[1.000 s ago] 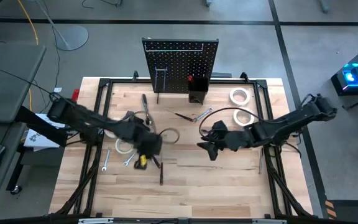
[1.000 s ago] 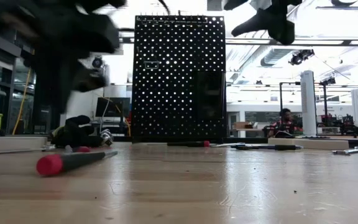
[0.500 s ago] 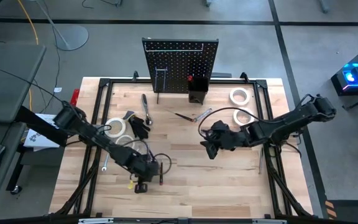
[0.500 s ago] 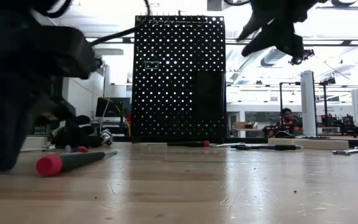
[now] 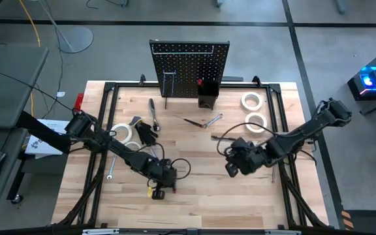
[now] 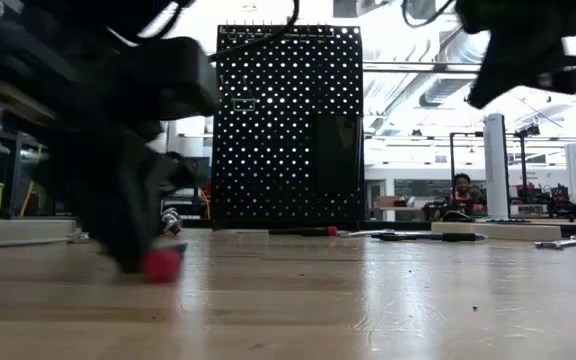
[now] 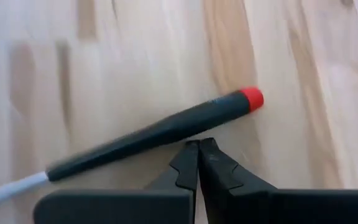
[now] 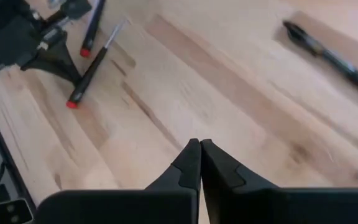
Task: Hang tools onto peg board
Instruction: Put the nut driver into the black bin on the pegboard
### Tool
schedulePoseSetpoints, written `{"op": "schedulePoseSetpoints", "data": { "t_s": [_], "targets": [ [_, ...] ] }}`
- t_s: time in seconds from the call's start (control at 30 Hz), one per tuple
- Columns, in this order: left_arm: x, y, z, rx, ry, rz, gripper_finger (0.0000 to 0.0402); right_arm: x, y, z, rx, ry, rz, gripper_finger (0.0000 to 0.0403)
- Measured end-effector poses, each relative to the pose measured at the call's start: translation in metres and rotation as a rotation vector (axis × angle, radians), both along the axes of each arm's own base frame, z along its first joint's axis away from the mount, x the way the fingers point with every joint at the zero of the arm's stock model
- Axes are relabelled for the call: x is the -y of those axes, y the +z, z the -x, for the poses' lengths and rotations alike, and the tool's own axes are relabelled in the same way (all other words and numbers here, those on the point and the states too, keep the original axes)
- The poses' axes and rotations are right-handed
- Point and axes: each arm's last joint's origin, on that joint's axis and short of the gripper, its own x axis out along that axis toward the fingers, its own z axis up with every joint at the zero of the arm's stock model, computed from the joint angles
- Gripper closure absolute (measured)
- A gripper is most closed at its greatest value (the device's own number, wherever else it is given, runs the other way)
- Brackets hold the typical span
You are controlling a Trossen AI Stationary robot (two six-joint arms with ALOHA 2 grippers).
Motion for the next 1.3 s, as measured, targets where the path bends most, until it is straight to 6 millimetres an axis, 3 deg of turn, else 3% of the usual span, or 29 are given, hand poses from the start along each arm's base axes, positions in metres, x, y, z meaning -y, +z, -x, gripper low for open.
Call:
{"op": "schedulePoseSetpoints", "data": {
  "t_s": [0.1, 0.23, 0.37, 0.47, 0.6, 0.73, 0.83, 1.03, 1.3],
  "targets": [
    [-0.007, 0.001, -0.008, 0.068, -0.014, -0.023, 0.0401, -0.01, -0.002, 0.007, 0.003, -0.034, -0.019, 0.0402],
    [-0.019, 0.002, -0.014, 0.108, -0.029, -0.062, 0.0401, -0.021, -0.005, -0.001, 0.091, -0.068, -0.014, 0.0402],
    [-0.027, 0.011, -0.013, 0.082, -0.024, 0.018, 0.0401, -0.023, -0.015, -0.027, 0.179, -0.1, -0.04, 0.0397],
    [-0.033, 0.026, -0.008, 0.068, -0.01, 0.035, 0.0401, -0.018, -0.028, -0.052, 0.199, -0.069, -0.073, 0.037],
    [-0.041, 0.052, 0.007, 0.05, 0.033, -0.005, 0.0401, 0.005, -0.051, -0.079, 0.147, -0.02, -0.038, 0.0299],
    [-0.05, 0.079, 0.029, 0.121, 0.18, -0.026, 0.0401, 0.046, -0.07, -0.096, 0.059, -0.017, 0.035, 0.0218],
    [-0.055, 0.091, 0.048, 0.196, 0.321, -0.004, 0.0401, 0.08, -0.07, -0.112, 0.044, 0.11, 0.089, 0.0179],
    [-0.054, 0.101, 0.079, 0.271, 0.501, 0.073, 0.0401, 0.123, -0.094, -0.135, -0.107, 0.355, 0.125, 0.017],
    [-0.042, 0.108, 0.089, 0.326, 0.585, 0.136, 0.0401, 0.128, -0.134, -0.143, -0.299, 0.591, 0.168, 0.0169]
  ]
}}
